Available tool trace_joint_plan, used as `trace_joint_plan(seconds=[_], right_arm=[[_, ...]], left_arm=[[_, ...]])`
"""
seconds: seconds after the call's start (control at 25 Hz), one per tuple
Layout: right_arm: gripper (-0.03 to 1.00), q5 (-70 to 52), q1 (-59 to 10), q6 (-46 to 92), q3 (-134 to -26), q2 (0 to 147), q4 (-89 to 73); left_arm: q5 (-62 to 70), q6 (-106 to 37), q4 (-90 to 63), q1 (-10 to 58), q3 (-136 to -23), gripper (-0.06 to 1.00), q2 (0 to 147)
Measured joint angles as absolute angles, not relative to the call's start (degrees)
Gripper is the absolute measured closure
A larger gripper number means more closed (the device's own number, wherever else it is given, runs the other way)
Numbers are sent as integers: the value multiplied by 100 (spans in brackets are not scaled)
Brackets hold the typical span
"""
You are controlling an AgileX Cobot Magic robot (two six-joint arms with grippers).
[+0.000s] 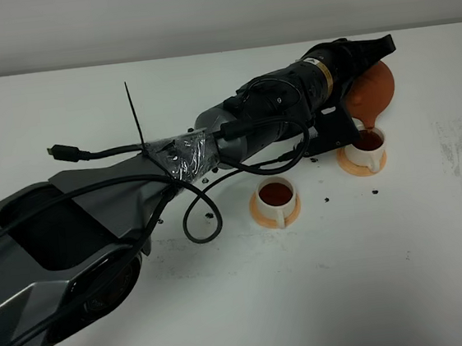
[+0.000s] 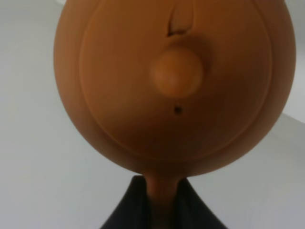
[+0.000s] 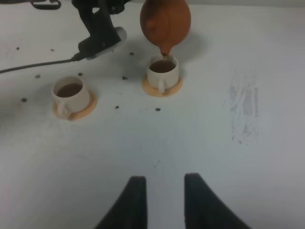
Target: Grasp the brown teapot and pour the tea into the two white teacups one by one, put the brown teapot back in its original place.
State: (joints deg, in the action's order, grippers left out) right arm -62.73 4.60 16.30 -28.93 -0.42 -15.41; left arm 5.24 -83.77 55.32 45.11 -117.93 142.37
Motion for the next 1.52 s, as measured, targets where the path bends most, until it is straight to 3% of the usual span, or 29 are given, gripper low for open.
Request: trace_joint_plan(seconds=[0.88, 1.2, 1.52], right_arm=[[75, -6273, 460, 1630, -2893, -42, -1541], [75, -6273, 460, 1630, -2893, -42, -1541], [75, -6273, 460, 1628, -2893, -42, -1541]], left_arm=[[475, -8385, 5362, 4511, -11793, 82, 14225], [1332, -8180, 3729, 4511, -11793, 82, 13862], [3065, -7995, 1939, 4387, -11793, 82, 13419]])
